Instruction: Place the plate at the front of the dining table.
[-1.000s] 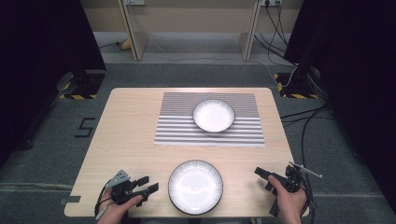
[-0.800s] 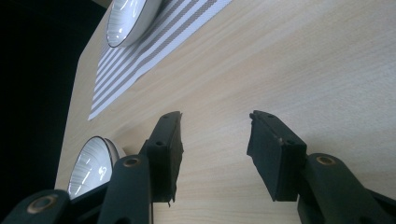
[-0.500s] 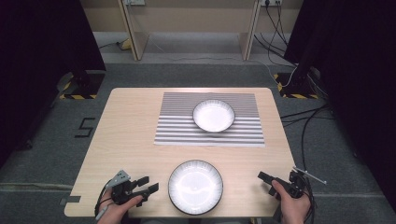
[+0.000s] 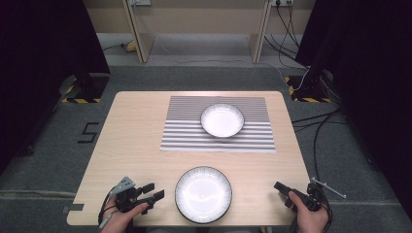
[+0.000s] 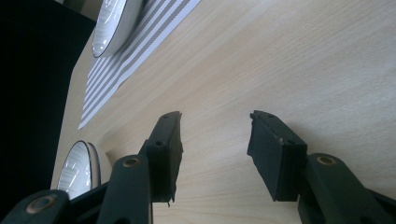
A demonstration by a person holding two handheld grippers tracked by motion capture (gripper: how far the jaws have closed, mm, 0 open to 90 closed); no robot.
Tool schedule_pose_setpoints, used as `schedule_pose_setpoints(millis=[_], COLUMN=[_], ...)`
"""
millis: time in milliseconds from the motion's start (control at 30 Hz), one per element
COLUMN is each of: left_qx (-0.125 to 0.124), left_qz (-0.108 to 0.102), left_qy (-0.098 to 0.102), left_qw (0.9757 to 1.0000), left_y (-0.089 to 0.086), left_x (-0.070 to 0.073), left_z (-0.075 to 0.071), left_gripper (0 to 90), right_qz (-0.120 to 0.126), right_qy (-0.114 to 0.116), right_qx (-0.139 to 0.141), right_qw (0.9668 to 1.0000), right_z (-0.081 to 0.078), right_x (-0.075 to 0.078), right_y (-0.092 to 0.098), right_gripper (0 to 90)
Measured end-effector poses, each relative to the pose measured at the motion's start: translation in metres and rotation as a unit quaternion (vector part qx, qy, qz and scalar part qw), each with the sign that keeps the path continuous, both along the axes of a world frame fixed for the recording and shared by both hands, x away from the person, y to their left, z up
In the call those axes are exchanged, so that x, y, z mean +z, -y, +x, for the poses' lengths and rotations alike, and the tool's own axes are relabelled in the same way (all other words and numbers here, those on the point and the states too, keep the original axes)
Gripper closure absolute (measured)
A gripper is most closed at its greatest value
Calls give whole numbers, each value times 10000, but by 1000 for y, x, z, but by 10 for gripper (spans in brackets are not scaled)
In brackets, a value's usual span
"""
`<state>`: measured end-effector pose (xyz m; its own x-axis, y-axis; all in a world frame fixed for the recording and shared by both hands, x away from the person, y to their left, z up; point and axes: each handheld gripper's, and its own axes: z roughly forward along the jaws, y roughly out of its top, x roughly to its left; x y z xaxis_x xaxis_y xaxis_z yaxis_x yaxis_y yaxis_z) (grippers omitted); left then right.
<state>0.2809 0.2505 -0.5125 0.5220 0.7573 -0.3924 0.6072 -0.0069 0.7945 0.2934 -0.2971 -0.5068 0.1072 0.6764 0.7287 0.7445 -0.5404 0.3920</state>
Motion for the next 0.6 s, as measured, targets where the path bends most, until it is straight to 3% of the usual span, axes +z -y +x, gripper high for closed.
schedule_pose_setpoints(millis=[267,333,400,600], left_qx=[32,26,17,26], left_qz=[20,30,25,47], left_qy=[7,14,21,90], left_qw=[10000,10000,10000,9999], left_y=[-1,-1,1,1], left_x=[-1,-2,-2,-2], left_z=[1,1,1,0], left_gripper=[387,388,388,388], right_qz=[33,5,100,-63], right_qy=[113,233,276,315], right_qx=[-135,-232,-244,-269], right_qw=[9998,9995,9993,9991], right_z=[-1,-3,-3,-6], right_x=[-4,-4,-4,-5], right_y=[7,7,8,9], right_gripper=[535,535,532,527])
